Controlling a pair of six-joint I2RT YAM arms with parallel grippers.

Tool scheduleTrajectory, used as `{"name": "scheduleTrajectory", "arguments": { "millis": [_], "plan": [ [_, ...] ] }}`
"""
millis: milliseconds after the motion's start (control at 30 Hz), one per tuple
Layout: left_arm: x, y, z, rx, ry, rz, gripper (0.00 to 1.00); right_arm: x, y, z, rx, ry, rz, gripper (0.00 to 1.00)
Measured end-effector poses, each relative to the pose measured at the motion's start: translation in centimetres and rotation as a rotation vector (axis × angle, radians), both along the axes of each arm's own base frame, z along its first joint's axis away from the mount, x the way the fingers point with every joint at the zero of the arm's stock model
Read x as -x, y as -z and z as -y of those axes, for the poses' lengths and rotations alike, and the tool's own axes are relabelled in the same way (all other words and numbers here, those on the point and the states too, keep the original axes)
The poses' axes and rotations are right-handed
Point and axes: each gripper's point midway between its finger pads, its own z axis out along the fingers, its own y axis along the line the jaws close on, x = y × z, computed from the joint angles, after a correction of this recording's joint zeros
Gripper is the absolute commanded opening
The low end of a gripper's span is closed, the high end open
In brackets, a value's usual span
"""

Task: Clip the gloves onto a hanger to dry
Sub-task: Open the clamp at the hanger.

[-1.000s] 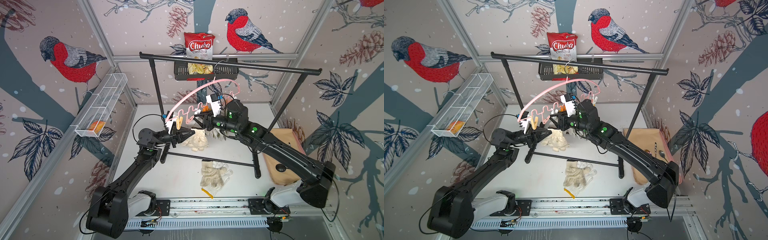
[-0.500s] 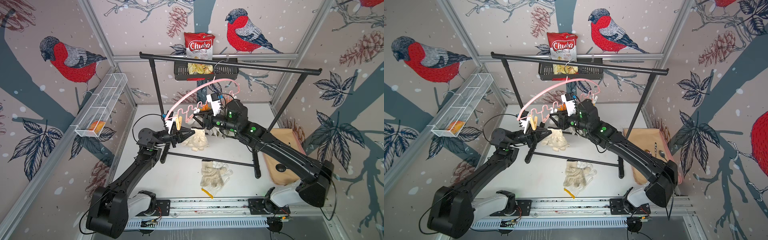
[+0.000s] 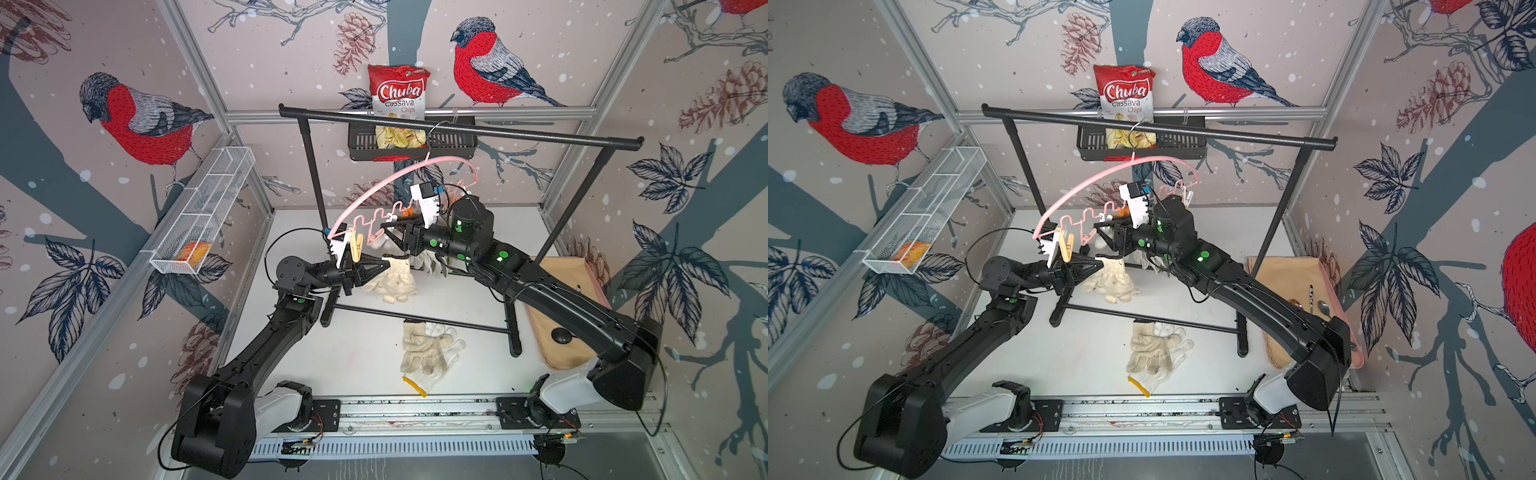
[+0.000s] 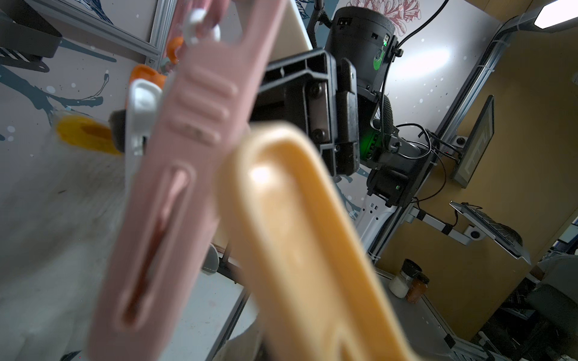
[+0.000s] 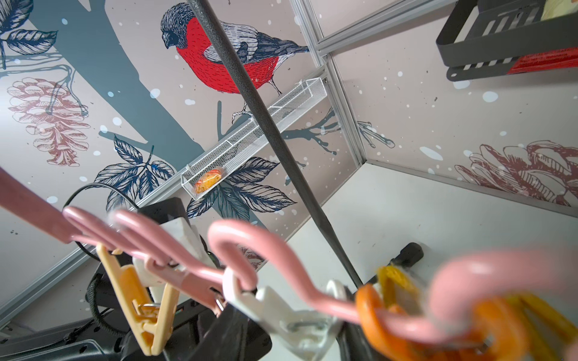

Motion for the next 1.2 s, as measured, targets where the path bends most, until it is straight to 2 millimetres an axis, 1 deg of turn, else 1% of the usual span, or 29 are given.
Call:
{"name": "scheduleTrajectory", "arguments": {
  "millis": [200, 567, 767, 967, 1200],
  "plan": [
    [0.0, 0.0, 0.0, -0.002, -0.001, 0.002, 0.0, 0.0, 0.1, -0.2, 0.0, -0.007, -0.002, 0.43],
    [0.1, 0.0, 0.0, -0.003, -0.002, 0.008, 0.0, 0.1, -0.1, -0.3, -0.005, -0.017, -0.001, 0.29],
    [0.0, 0.2, -0.1, -0.008, -0.006, -0.001, 0.0, 0.1, -0.1, -0.3, -0.006, -0.021, 0.0, 0.26],
    [-0.6, 0.5, -0.7, -0.007, -0.043, 0.0, 0.0, 0.2, -0.2, -0.3, -0.006, -0.024, 0.003, 0.23],
    [-1.2, 0.9, -1.1, -0.012, -0.059, -0.005, 0.0, 0.3, -0.6, 0.4, -0.01, -0.034, 0.012, 0.21]
  ]
}}
